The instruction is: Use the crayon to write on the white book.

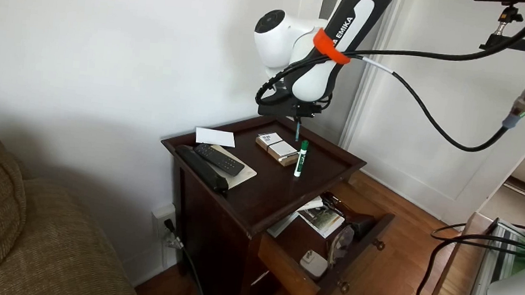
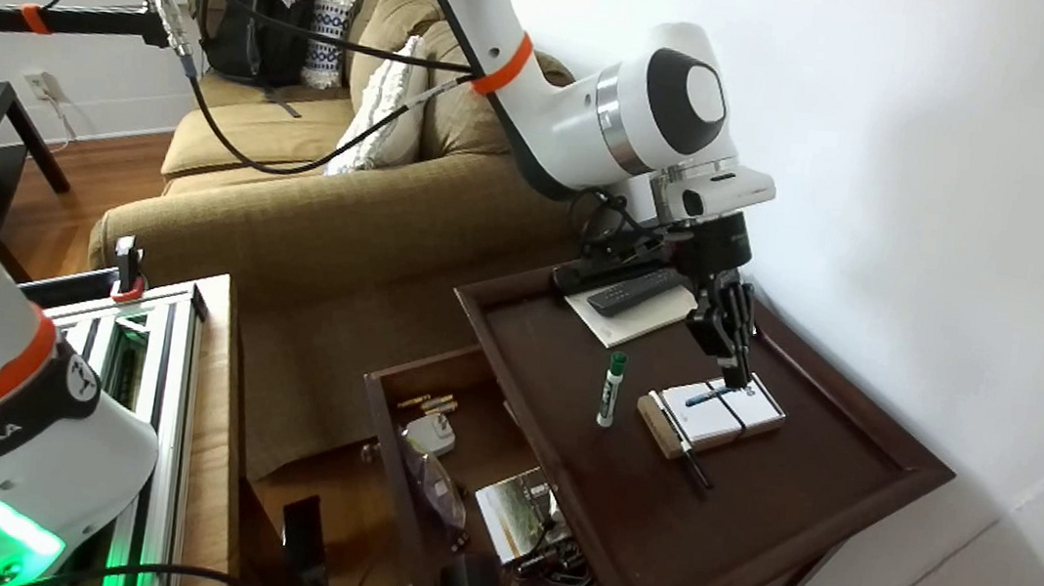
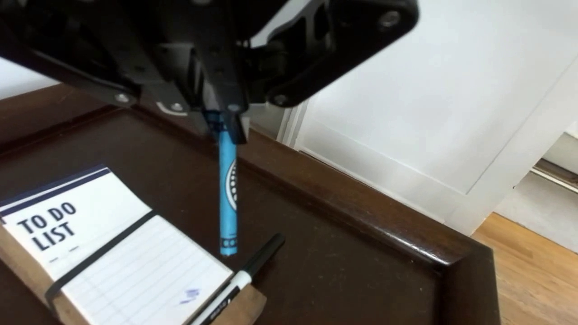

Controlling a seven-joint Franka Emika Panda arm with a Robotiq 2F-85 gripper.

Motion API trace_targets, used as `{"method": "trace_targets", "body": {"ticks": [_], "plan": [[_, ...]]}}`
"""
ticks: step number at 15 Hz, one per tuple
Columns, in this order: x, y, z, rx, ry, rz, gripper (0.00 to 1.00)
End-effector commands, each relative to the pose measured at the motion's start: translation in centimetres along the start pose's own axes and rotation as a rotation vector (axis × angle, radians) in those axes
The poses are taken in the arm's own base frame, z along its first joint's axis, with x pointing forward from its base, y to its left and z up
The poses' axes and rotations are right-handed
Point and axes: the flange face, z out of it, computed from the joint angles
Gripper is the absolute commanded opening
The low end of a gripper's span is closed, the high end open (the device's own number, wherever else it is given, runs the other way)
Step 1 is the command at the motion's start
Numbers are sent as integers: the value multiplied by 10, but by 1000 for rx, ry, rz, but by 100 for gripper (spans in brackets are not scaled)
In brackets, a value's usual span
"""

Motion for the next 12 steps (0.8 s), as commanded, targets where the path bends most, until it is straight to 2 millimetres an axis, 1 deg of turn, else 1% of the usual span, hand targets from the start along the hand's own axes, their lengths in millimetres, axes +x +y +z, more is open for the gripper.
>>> {"method": "trace_targets", "body": {"ticks": [1,4,6,9,10,12], "plan": [[1,2,4,39,-19,-15,2],[5,-5,17,120,-99,-14,2],[17,-1,23,161,-125,6,2],[31,6,32,159,-138,-2,2],[32,6,34,148,-137,-7,2],[30,1,36,135,-128,-15,2]]}}
